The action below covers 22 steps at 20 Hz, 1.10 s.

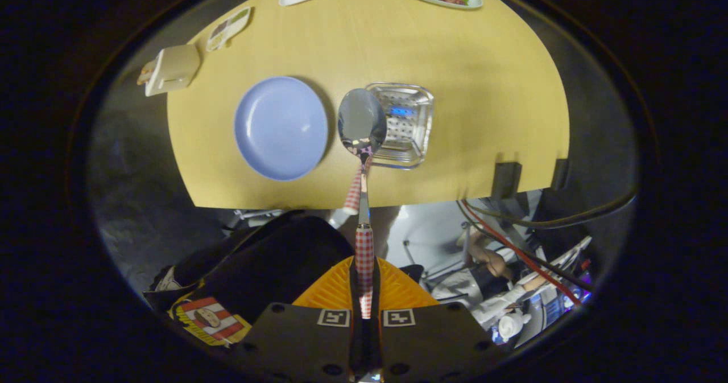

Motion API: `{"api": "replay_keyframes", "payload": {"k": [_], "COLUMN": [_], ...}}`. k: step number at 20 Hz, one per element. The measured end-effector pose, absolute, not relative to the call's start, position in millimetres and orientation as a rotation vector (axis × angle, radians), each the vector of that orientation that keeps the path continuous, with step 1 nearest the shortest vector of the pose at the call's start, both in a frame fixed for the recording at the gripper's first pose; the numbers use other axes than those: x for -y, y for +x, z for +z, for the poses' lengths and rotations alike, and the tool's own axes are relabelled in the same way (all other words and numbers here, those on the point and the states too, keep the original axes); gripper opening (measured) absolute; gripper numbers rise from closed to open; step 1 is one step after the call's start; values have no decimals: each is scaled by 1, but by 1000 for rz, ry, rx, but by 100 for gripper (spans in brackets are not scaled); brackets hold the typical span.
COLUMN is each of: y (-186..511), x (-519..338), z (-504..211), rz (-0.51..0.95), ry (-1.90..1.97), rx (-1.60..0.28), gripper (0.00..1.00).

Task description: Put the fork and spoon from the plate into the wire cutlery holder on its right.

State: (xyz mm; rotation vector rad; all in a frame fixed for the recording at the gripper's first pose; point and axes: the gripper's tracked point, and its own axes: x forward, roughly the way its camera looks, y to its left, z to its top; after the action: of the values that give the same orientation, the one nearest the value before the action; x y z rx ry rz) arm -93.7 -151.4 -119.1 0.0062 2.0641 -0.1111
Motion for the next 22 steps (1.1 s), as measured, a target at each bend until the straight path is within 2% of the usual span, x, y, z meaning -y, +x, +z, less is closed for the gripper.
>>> {"api": "replay_keyframes", "payload": {"k": [10, 16, 22], "y": [-73, -54, -61], "x": [167, 159, 162], "z": [-165, -174, -176], "rz": [-95, -141, -152], "ry": [-126, -61, -29], "rx": [-2337, -2327, -2260], "gripper": [12, 17, 75]}}
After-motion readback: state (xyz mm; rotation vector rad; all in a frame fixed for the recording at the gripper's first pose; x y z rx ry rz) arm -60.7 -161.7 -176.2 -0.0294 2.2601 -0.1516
